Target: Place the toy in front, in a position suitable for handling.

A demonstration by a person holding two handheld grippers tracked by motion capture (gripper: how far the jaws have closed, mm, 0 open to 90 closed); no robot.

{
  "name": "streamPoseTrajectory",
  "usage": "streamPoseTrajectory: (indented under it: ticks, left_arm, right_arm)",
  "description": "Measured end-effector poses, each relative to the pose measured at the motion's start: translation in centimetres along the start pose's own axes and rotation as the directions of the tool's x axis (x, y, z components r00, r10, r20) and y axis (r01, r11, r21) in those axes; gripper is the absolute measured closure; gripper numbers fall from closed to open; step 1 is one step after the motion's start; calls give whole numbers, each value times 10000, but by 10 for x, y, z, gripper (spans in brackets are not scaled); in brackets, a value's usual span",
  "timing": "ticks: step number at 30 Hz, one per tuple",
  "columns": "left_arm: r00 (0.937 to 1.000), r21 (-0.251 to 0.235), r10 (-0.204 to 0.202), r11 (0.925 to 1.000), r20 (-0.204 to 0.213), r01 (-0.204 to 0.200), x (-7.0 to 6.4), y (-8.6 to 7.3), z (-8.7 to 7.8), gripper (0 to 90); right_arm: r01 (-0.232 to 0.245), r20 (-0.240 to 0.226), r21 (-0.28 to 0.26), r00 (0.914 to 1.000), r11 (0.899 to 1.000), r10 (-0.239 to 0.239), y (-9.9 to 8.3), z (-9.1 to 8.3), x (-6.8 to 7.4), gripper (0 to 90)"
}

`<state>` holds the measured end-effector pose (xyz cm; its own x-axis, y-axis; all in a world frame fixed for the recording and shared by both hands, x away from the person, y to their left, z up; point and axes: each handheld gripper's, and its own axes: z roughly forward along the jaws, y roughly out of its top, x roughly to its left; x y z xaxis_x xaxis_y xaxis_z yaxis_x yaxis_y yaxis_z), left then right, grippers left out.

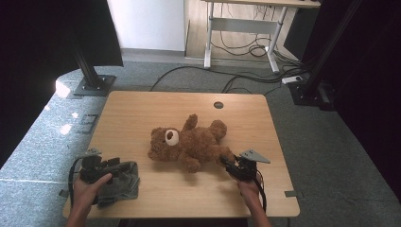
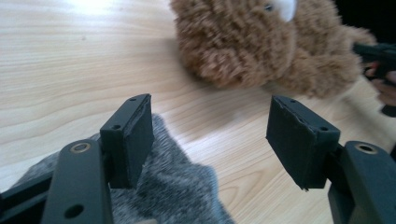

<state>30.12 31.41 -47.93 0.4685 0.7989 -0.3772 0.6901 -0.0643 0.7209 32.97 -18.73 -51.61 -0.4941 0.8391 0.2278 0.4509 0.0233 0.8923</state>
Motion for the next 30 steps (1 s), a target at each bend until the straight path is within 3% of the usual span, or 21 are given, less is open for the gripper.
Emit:
streamPoseTrajectory:
  ticks: [4, 8, 11, 13, 17, 19, 20, 21, 24, 28, 30]
  left_arm:
    - [9969, 788, 45, 9969, -787, 17, 4, -5, 5, 252]
    - [9928, 1640, 138, 9865, -1189, 59, 7, -15, 15, 183]
    - [9863, 1982, 349, 9802, -1613, -23, 8, -26, 22, 138]
    - [9781, 2243, 607, 9744, -1990, -148, 8, -28, 25, 128]
    - [9653, 2431, 918, 9695, -2446, -306, 7, -32, 30, 114]
    - [9605, 2386, 945, 9706, -2619, -304, 7, -33, 33, 112]
    - [9539, 2608, 1231, 9641, -2736, -496, 6, -35, 37, 115]
    - [9539, 2608, 1231, 9641, -2736, -496, 6, -35, 37, 114]
    - [9371, 2813, 1603, 9570, -3102, -706, 1, -35, 42, 121]
    - [9324, 2799, 1641, 9573, -3220, -718, -1, -34, 43, 172]
    - [9368, 2635, 1712, 9605, -3051, -897, -2, -34, 43, 282]
  right_arm:
    - [-37, -62, -4, 10000, 10000, 37, -2, -5, 0, 602]
    - [-124, -105, -41, 9999, 9999, 124, -2, -3, -2, 601]
    - [-164, -96, -41, 9998, 9999, 164, -1, -2, -2, 600]
    - [-189, -96, -62, 9998, 9998, 188, 0, -1, -3, 600]
    - [-265, -146, -56, 9995, 9996, 264, 0, -1, -4, 598]
    - [-280, -144, -56, 9995, 9996, 279, 0, -1, -4, 598]
    - [-252, -125, -59, 9996, 9997, 251, 0, -1, -3, 597]
    - [-252, -125, -59, 9996, 9997, 251, 0, -1, -3, 597]
    - [-280, -98, -55, 9996, 9996, 279, 0, -1, -3, 597]
    - [-287, -66, -38, 9996, 9996, 287, 0, 0, -2, 597]
    - [-284, -81, -39, 9996, 9996, 284, -1, 0, -3, 596]
